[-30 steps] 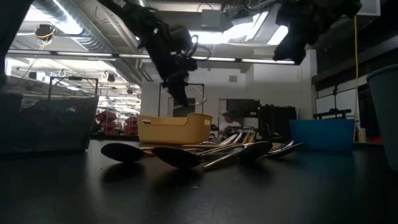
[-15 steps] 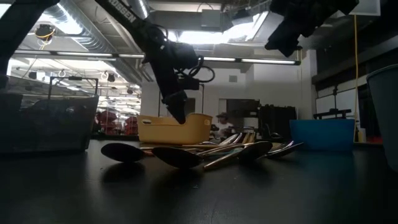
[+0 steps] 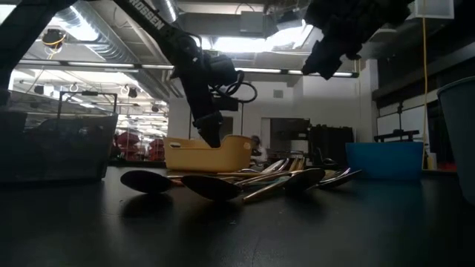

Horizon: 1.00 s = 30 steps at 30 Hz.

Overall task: Sort silverware by color (type)
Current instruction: Put the orange spoon into the yellow bin, then put the gold spoon into the black bin

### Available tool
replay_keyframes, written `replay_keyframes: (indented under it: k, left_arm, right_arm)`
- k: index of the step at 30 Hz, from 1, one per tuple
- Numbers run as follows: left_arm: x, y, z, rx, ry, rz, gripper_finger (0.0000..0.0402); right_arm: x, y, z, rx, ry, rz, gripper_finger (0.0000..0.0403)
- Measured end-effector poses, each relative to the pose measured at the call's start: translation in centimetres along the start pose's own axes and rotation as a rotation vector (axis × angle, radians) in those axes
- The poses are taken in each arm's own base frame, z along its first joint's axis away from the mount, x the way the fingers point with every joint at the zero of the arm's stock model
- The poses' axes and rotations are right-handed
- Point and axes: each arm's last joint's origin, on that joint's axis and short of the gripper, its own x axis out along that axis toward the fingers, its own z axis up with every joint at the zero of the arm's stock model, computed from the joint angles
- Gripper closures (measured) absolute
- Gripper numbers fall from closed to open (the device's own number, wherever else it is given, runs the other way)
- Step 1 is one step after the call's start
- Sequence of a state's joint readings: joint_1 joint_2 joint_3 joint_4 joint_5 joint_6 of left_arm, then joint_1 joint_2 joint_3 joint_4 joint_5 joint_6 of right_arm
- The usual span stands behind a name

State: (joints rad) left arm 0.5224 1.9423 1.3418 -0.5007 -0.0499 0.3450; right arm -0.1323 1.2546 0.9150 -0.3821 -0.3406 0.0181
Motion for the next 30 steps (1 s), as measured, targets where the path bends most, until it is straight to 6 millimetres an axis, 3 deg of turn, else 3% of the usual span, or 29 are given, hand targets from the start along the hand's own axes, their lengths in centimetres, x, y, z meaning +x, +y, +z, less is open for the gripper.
replay_keyframes:
  k: [9, 19, 30]
  left_arm:
    - [0.0, -0.1, 0.0, -0.001, 0.004, 0.014, 0.0298]
    - [-0.4, -1.2, 0.5, 0.032, 0.024, 0.093, 0.03]
    - [-4.4, -3.2, 1.8, 0.022, -0.079, 0.097, 0.0323]
  right_arm:
    - [2.3, -0.6, -0.3, 0.008, 0.041, 0.005, 0.031]
    - [3.9, -1.2, -0.9, 0.026, 0.096, -0.006, 0.031]
    - [5.0, -1.7, -1.4, 0.036, 0.138, -0.067, 0.031]
